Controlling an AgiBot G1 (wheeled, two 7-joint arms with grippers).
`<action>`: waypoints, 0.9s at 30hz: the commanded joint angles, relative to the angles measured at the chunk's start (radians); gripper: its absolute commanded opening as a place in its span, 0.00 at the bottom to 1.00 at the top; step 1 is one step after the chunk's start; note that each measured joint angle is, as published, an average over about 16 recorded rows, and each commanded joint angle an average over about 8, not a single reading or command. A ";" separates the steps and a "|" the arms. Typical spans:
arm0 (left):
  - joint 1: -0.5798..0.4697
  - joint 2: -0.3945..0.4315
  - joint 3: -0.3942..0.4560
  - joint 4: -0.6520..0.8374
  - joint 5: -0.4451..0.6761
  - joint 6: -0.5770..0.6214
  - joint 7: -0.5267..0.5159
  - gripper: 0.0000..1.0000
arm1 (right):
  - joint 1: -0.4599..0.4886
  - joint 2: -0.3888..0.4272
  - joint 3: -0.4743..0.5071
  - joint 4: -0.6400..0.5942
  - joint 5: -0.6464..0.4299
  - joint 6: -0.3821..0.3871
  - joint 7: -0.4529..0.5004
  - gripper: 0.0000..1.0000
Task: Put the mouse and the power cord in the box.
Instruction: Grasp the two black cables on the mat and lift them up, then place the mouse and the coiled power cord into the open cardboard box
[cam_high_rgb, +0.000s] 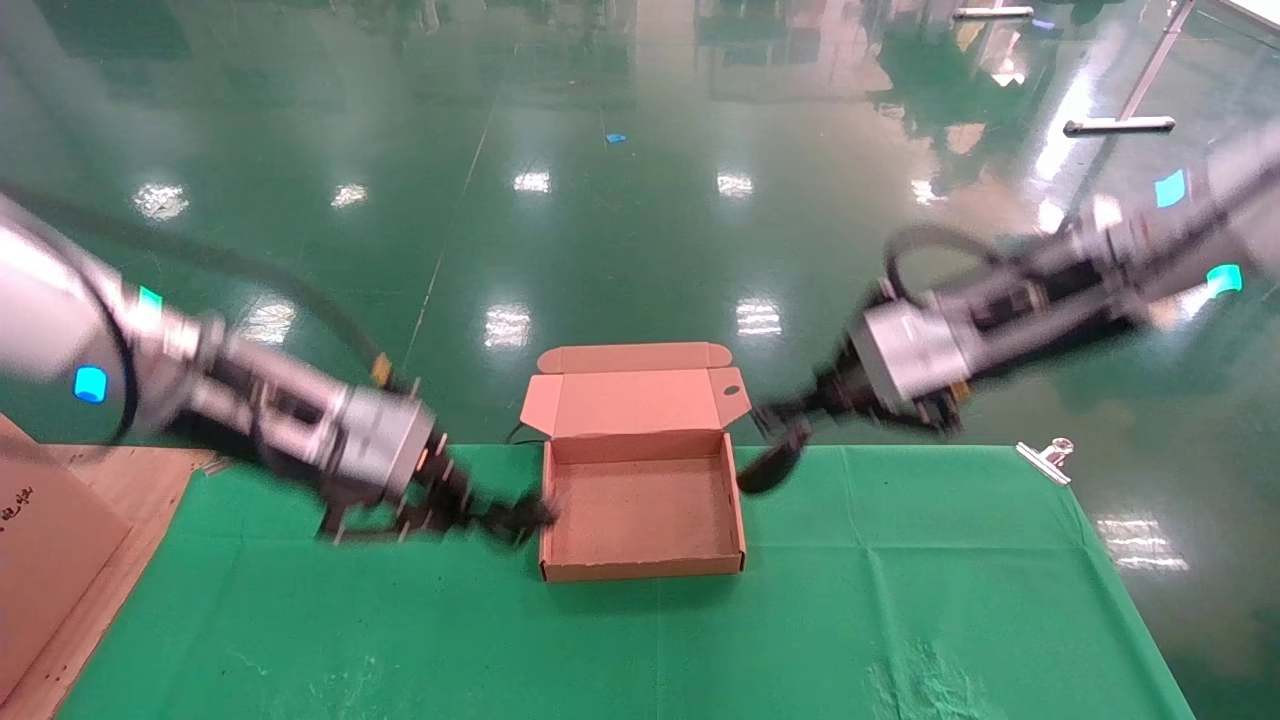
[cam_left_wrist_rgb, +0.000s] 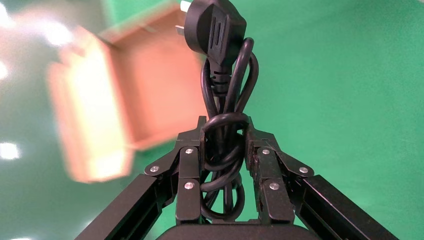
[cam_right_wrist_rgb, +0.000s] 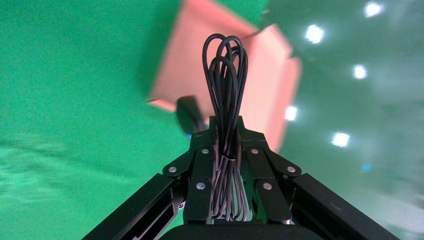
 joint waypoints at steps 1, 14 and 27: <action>-0.051 0.021 -0.004 -0.006 -0.008 0.011 -0.009 0.00 | 0.041 -0.018 0.005 0.020 0.007 -0.012 0.025 0.00; -0.136 0.092 -0.017 0.027 -0.028 -0.034 -0.037 0.00 | 0.076 -0.077 0.008 0.090 0.021 -0.035 0.124 0.00; 0.041 0.138 -0.014 -0.022 -0.030 -0.276 0.069 0.00 | 0.006 -0.041 0.013 0.152 0.050 -0.044 0.153 0.00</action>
